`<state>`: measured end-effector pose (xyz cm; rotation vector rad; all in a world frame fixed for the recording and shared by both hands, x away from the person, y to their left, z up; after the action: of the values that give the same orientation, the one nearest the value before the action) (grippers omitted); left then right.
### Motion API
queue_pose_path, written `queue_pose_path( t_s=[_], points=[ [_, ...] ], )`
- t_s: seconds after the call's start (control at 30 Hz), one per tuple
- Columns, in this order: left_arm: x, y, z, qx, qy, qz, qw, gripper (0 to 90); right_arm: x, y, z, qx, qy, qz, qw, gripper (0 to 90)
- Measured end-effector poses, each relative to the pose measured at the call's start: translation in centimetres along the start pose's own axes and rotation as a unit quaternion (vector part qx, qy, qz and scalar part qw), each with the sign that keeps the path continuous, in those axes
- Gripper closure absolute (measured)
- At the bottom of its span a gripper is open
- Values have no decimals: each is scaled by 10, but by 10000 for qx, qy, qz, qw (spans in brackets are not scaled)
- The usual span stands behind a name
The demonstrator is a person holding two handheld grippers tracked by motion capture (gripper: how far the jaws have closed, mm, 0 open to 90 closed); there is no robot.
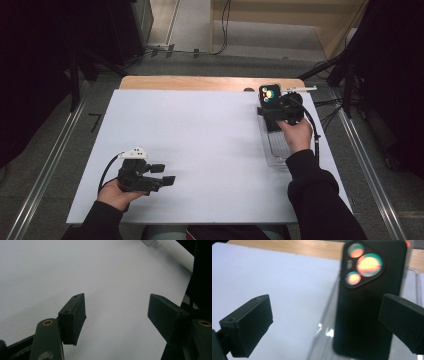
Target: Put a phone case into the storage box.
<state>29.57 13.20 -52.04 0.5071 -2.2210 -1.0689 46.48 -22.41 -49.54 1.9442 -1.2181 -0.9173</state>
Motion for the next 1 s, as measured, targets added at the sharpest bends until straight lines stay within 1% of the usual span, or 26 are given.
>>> queue_pose_path(
  t_s=[0.07, 0.13, 0.17, 0.2, 0.23, 0.3, 0.33, 0.37, 0.4, 0.43, 0.47, 0.63, 0.67, 0.73, 0.8, 0.9, 1.0],
  points=[
    [1, 0, 0, 5, -8, 1, 10000, 311, -11, 5, 5, 22, 79, -187, 9998, 0],
    [1, 1, -1, 15, -10, 7, 10000, 310, -22, 11, 11, -31, 193, -393, 9990, 0],
    [1, 1, -1, 24, -3, 14, 10000, 311, -27, 14, 14, -36, 272, -481, 9985, 56],
    [1, 1, 0, 24, -2, 13, 10000, 311, -33, 17, 18, -79, 344, -482, 9982, 127],
    [1, 2, 0, 19, 1, 26, 10000, 310, -37, 19, 20, -93, 463, -473, 9978, 127],
    [0, 2, 0, 30, 27, 14, 10000, 310, -46, 25, 24, -153, 642, -531, 9964, 127],
    [-1, 3, 0, 21, 22, 17, 10000, 310, -52, 28, 26, -119, 718, -635, 9953, 131],
    [-1, 3, 0, 25, 31, 19, 10000, 310, -55, 30, 28, -114, 739, -695, 9948, 140],
    [-1, 3, 0, 30, 32, 24, 10000, 310, -60, 33, 32, -127, 758, -821, 9937, 174],
    [-1, 4, 0, 33, 47, 44, 10000, 310, -63, 35, 35, -126, 770, -864, 9932, 197],
    [-1, 4, 0, 36, 55, 38, 10000, 310, -67, 36, 40, -162, 816, -953, 9920, 202],
    [0, 5, 1, 30, 27, 55, 10000, 310, -82, 42, 61, -310, 1070, -1156, 9870, 229],
    [0, 5, 1, 32, 21, 52, 10000, 310, -85, 44, 66, -310, 1151, -1242, 9851, 241],
    [0, 5, 1, 26, 20, 58, 10000, 310, -91, 46, 75, -347, 1266, -1338, 9823, 253],
    [1, 5, 0, 27, 15, 67, 10000, 310, -94, 47, 84, -412, 1343, -1350, 9808, 265],
    [2, 5, 0, 49, -25, 57, 10000, 309, -97, 50, 94, -442, 1391, -1418, 9791, 266],
    [4, 6, 1, 35, -76, 40, 10000, 292, -101, 52, 107, -540, 1485, -1565, 9749, 266]
  ],
)
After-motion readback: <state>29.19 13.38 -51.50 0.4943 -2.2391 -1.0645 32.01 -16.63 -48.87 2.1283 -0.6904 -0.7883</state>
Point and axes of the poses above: each handheld gripper's, and its own axes: y roughly backward along the jaws, z roughly out of its underside, x roughly to its right, the point moved 10 cm from there along -y, roughly forward along the jaws, and after that the axes turned 15 degrees about -x, right-handed, at the moved point
